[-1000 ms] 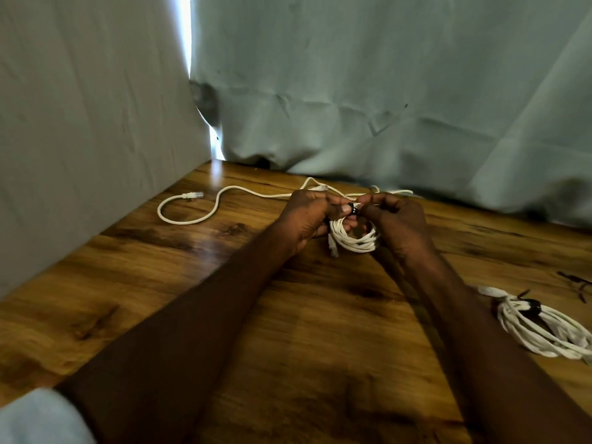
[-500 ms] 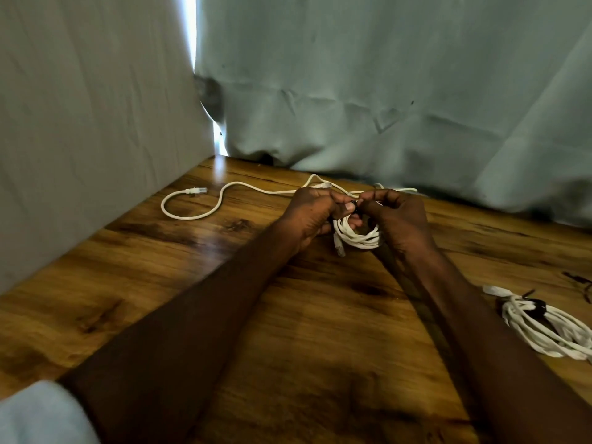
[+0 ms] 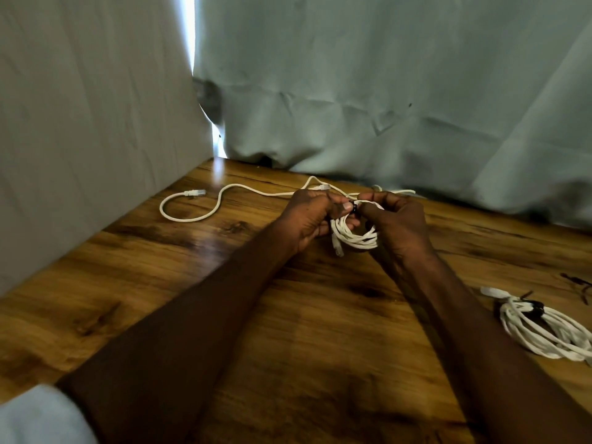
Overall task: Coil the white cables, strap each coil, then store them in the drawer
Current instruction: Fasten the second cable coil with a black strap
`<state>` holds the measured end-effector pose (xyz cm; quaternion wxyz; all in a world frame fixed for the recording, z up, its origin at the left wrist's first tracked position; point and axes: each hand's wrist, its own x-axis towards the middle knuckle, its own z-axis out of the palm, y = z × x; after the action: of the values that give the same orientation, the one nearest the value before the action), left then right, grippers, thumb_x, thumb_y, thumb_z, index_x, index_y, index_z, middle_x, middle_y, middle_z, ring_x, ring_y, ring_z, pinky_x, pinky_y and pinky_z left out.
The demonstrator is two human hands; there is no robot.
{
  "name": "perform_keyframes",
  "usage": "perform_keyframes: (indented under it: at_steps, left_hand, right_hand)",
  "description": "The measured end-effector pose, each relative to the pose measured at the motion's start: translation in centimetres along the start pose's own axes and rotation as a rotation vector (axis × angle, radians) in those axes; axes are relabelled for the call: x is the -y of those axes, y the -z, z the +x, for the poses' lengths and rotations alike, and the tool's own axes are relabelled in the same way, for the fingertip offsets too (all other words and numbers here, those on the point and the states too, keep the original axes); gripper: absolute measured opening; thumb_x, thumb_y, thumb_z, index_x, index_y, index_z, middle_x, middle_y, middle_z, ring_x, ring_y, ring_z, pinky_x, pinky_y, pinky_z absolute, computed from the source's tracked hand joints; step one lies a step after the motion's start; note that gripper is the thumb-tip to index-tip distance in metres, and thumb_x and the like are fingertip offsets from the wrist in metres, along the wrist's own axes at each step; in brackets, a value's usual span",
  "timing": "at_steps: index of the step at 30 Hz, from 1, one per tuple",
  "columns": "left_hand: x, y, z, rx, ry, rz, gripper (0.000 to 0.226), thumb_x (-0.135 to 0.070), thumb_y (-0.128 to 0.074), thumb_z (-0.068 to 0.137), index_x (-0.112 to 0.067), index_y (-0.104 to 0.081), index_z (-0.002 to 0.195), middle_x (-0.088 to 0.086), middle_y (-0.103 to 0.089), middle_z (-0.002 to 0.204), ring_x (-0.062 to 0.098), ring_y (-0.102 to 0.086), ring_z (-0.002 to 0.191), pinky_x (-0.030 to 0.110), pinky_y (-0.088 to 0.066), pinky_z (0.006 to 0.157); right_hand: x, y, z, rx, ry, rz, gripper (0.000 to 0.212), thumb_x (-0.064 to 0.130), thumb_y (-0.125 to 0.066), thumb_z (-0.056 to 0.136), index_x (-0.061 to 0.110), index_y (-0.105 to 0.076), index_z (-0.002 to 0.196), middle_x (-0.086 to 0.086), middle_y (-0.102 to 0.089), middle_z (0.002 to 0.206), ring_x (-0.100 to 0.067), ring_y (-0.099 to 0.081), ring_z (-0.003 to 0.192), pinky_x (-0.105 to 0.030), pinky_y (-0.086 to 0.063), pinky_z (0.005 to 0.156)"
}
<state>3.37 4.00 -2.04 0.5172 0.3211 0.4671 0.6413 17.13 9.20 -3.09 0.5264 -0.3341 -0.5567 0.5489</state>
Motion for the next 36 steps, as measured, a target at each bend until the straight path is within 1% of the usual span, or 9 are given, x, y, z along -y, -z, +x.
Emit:
perform_keyframes:
  at_steps: [5,9,15,20,22,28,31,34,36]
  left_hand:
    - [0.0,0.1,0.0,-0.001,-0.014,0.009,0.021,0.014,-0.063,0.088,0.011,-0.069,0.107,0.027,-0.074,0.092,0.031,-0.075,0.073,0.041,-0.064,0.074]
    - [0.0,-0.1,0.0,0.024,-0.010,0.016,0.020,0.014,-0.060,0.090,0.009,-0.069,0.107,0.023,-0.073,0.085,0.025,-0.075,0.069,0.036,-0.065,0.071]
    - [0.4,-0.2,-0.3,0.047,-0.051,0.100,0.021,0.015,-0.062,0.089,0.008,-0.069,0.107,0.027,-0.073,0.092,0.031,-0.075,0.075,0.043,-0.063,0.081]
    - [1.0,-0.1,-0.4,0.066,-0.168,0.169,0.022,0.019,-0.062,0.086,0.003,-0.072,0.098,0.030,-0.073,0.097,0.033,-0.075,0.074,0.044,-0.064,0.080]
    - [1.0,-0.2,-0.5,0.080,-0.209,0.175,0.023,0.020,-0.063,0.085,0.001,-0.072,0.094,0.031,-0.072,0.099,0.035,-0.075,0.075,0.044,-0.064,0.079]
    - [0.1,-0.1,0.3,0.130,-0.188,0.051,0.015,0.008,-0.064,0.091,-0.001,-0.070,0.101,0.019,-0.074,0.085,0.023,-0.075,0.070,0.037,-0.063,0.076]
    - [-0.1,0.2,0.4,0.130,-0.101,-0.069,0.009,-0.003,-0.065,0.095,-0.001,-0.069,0.103,0.017,-0.076,0.087,0.023,-0.075,0.072,0.036,-0.064,0.067]
    - [-0.5,0.8,0.7,0.246,0.004,-0.096,0.021,-0.014,-0.061,0.100,0.001,-0.068,0.113,0.017,-0.076,0.094,0.024,-0.076,0.080,0.043,-0.063,0.080]
    - [-0.6,1.0,0.7,0.289,0.028,-0.076,0.023,-0.016,-0.056,0.102,0.001,-0.067,0.113,0.014,-0.075,0.091,0.022,-0.074,0.078,0.043,-0.060,0.084]
  right_hand:
    - [0.3,-0.1,0.2,0.019,-0.044,0.046,0.014,-0.008,-0.070,0.086,-0.006,-0.072,0.099,-0.028,-0.073,0.088,-0.034,-0.071,0.074,-0.044,-0.061,0.076]
    - [0.4,0.1,0.4,0.035,-0.140,0.136,0.013,-0.010,-0.068,0.086,0.000,-0.074,0.093,-0.022,-0.074,0.086,-0.033,-0.073,0.076,-0.040,-0.063,0.075]
    - [0.7,0.8,0.7,0.064,-0.299,0.210,0.016,-0.011,-0.065,0.085,0.001,-0.074,0.079,-0.024,-0.073,0.087,-0.037,-0.072,0.079,-0.049,-0.062,0.088]
    - [1.2,0.6,0.1,0.119,-0.174,0.041,0.012,-0.009,-0.065,0.080,0.001,-0.067,0.075,-0.017,-0.066,0.066,-0.027,-0.063,0.055,-0.033,-0.056,0.062]
    - [1.4,0.6,-0.3,0.116,-0.166,0.044,0.014,-0.007,-0.065,0.083,0.003,-0.066,0.074,-0.013,-0.066,0.063,-0.024,-0.062,0.054,-0.029,-0.053,0.055]
    - [1.8,0.9,0.0,0.173,-0.202,0.272,0.012,-0.004,-0.066,0.090,0.004,-0.068,0.099,-0.008,-0.069,0.074,-0.012,-0.066,0.058,-0.024,-0.056,0.055]
    - [1.5,0.9,-0.1,0.234,-0.284,0.419,0.014,0.002,-0.061,0.096,0.002,-0.070,0.107,-0.012,-0.075,0.090,-0.019,-0.075,0.074,-0.032,-0.062,0.066]
    - [1.2,1.0,0.0,0.244,-0.249,0.524,0.026,-0.001,-0.052,0.101,0.005,-0.077,0.099,-0.016,-0.076,0.098,-0.025,-0.076,0.082,-0.038,-0.064,0.070]
    - [1.2,0.8,0.1,0.238,-0.236,0.539,0.028,-0.003,-0.047,0.102,0.004,-0.073,0.110,-0.018,-0.075,0.102,-0.025,-0.076,0.084,-0.038,-0.063,0.070]
